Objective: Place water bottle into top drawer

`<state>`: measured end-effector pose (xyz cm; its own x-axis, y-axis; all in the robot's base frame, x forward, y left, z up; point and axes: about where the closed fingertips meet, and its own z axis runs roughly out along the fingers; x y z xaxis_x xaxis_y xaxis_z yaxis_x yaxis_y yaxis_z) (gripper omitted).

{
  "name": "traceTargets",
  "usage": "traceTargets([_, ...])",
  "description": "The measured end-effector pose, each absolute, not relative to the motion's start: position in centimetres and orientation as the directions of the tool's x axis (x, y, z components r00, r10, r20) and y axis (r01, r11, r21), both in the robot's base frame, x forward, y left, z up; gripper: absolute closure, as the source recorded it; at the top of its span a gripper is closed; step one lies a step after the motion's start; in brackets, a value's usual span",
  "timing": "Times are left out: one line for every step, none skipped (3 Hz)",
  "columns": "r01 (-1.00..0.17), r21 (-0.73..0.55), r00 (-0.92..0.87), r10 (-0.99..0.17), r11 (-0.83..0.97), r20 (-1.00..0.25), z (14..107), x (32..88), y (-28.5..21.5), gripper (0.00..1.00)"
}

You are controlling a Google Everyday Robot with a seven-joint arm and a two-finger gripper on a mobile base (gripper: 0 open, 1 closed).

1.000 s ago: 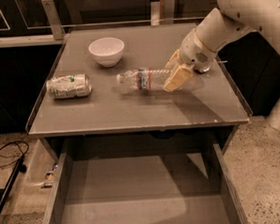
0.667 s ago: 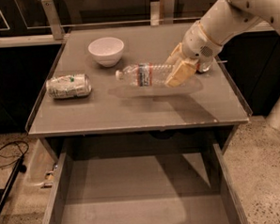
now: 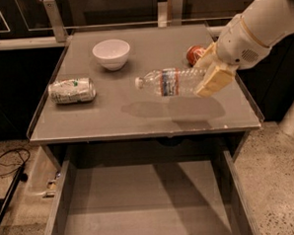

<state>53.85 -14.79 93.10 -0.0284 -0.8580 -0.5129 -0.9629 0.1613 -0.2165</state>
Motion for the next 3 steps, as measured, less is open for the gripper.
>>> traceTargets([-0.957,-0.226,-0.045,-0.863,0.182,-0.503,93.7,48.8,-16.8,1.00])
traceTargets([-0.949,-0.237,-0.063,-0.863,0.207,-0.502,93.4,43.5,-18.5,1.00])
traceTargets([-0.950,-0.212,-0.091,-0.851,0.230,-0.517,90.6,39.5,-19.3,1.00])
